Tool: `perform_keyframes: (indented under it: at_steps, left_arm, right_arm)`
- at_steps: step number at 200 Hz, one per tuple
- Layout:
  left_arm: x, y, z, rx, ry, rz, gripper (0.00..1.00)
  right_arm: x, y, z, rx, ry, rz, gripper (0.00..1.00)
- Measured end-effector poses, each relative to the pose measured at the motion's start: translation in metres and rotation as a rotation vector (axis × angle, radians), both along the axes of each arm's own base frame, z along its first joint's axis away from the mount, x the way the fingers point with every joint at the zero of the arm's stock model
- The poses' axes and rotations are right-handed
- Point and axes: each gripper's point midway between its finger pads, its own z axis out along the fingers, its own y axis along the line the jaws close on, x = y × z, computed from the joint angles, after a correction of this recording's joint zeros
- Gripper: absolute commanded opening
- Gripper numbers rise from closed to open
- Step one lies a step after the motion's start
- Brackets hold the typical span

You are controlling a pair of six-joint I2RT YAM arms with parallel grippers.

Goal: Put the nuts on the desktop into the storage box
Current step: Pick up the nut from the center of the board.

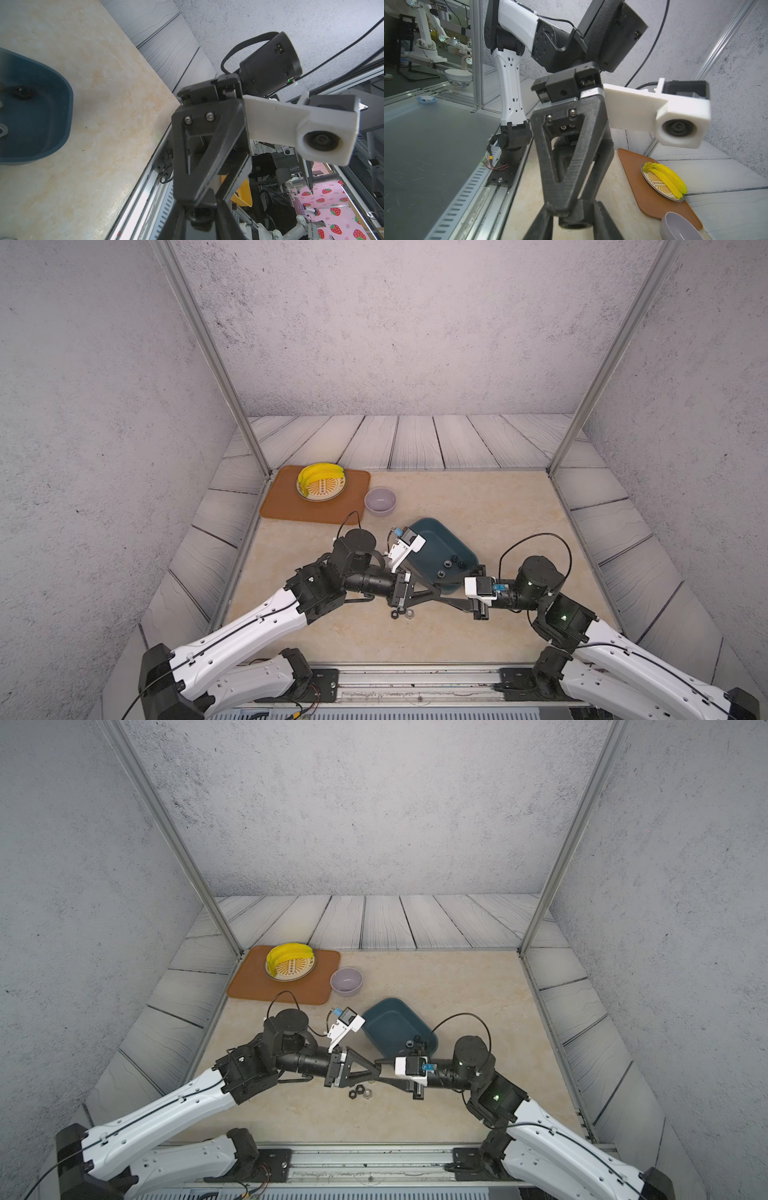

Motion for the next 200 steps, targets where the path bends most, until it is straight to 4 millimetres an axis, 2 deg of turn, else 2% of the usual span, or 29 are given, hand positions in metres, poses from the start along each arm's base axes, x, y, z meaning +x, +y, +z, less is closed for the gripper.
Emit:
perform_keyframes:
  at_steps: [34,78,95,112,140,145,159,200]
  left_arm:
    - [0.0,-0.001,0.0,-0.003,0.013,-0.006,0.1]
    - [-0.001,-0.001,0.001,-0.006,0.016,-0.011,0.1]
    - [-0.001,-0.001,0.0,-0.005,0.017,-0.011,0.13]
    - [-0.001,-0.001,0.0,-0.005,0.018,-0.013,0.26]
    - [0.002,0.0,0.0,-0.005,0.014,-0.007,0.56]
    - [0.003,0.001,-0.001,-0.003,0.022,-0.002,0.65]
    - [0.007,0.002,-0.002,-0.001,0.023,0.007,0.99]
    - [0.022,0.01,-0.012,0.04,0.038,0.067,0.98]
  right_arm:
    - [0.0,-0.001,0.0,-0.002,0.001,-0.002,0.26]
    - [-0.001,-0.002,0.0,-0.01,0.004,-0.006,0.12]
    - [-0.002,-0.003,-0.001,-0.024,0.018,-0.006,0.1]
    - [-0.002,-0.003,-0.001,-0.033,0.032,-0.006,0.1]
    - [0.008,-0.003,-0.005,-0.051,0.116,-0.062,0.11]
    - [0.011,-0.003,-0.007,-0.056,0.138,-0.079,0.12]
    - [0.02,-0.004,-0.014,-0.083,0.203,-0.138,0.13]
    - [0.049,-0.007,-0.03,-0.174,0.379,-0.312,0.13]
